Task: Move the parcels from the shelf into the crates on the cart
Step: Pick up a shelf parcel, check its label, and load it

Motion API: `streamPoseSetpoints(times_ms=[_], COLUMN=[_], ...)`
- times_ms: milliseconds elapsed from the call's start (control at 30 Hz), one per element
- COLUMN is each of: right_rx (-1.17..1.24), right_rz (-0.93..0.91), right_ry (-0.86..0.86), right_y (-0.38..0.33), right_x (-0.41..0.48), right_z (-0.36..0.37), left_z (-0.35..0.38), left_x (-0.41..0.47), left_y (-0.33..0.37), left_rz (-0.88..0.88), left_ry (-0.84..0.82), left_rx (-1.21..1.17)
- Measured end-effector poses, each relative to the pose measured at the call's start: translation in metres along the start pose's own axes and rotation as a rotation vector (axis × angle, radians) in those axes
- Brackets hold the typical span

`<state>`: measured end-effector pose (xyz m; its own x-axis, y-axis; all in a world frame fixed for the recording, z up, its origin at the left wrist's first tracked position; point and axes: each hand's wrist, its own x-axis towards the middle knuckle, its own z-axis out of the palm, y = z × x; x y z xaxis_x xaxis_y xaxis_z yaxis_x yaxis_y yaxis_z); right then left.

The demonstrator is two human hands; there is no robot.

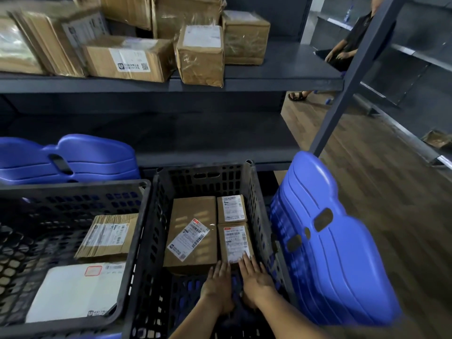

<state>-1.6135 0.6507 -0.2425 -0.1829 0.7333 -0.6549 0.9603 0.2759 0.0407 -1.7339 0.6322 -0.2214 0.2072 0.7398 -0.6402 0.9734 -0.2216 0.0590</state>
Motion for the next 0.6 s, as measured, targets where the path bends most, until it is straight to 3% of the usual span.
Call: streamPoseSetpoints(times_ms=[167,600], right_rx=[0.035,-0.024], right_rz=[-0.031,-0.196], right_ry=[0.074,0.366], right_y=[-0.002,0.002], right_x=[-0.041,-0.106], right_z=[-0.03,-0.172], left_z=[-0.038,-0.162], left_x=[-0.045,-0.115], left_y=[-0.002,-0.034], left_rz=[-0.042,-0.173], left_ry=[-0.011,0.269], left_rx=[0.065,0.022])
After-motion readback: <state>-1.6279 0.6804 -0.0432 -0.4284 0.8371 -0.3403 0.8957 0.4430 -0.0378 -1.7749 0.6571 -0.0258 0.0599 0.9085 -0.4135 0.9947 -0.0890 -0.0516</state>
